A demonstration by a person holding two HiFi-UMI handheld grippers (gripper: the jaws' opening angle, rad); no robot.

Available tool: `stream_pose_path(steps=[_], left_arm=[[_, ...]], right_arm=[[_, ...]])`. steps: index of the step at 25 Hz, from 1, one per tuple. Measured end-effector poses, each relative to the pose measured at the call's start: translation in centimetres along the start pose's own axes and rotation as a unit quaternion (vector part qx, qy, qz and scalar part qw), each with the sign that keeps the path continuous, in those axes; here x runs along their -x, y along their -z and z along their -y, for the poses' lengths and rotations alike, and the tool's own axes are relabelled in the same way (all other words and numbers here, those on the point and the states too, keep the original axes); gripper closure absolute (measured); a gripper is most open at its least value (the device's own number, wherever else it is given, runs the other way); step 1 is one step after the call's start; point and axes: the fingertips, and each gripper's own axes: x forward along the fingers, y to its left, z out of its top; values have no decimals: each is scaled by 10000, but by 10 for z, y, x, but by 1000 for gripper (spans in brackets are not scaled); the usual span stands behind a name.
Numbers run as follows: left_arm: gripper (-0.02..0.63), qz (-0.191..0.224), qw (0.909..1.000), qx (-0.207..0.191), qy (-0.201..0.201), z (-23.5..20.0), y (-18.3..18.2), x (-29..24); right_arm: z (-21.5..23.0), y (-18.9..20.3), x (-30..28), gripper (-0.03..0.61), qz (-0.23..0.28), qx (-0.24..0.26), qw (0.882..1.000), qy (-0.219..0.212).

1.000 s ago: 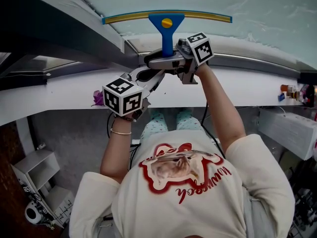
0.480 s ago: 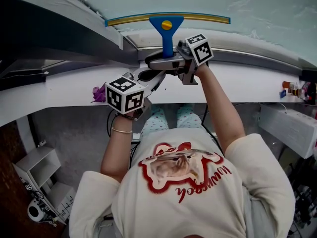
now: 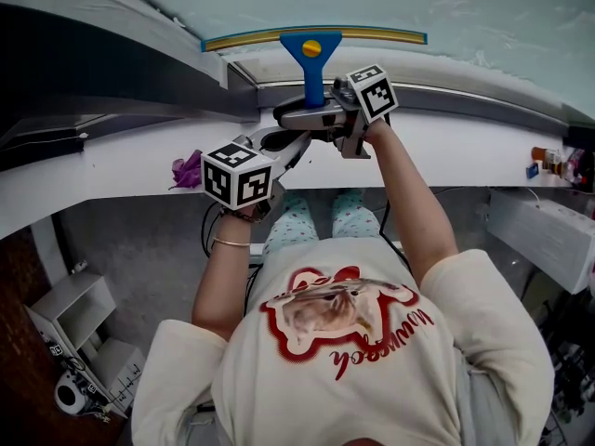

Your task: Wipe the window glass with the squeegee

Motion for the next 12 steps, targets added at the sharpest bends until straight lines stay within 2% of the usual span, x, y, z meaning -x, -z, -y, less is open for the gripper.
stream_pose_path(steps=[12], left_arm=[[607, -171, 9997, 182, 29, -9, 14, -7]], right_arm=[[15, 10, 5, 445, 70, -231, 9997, -7]])
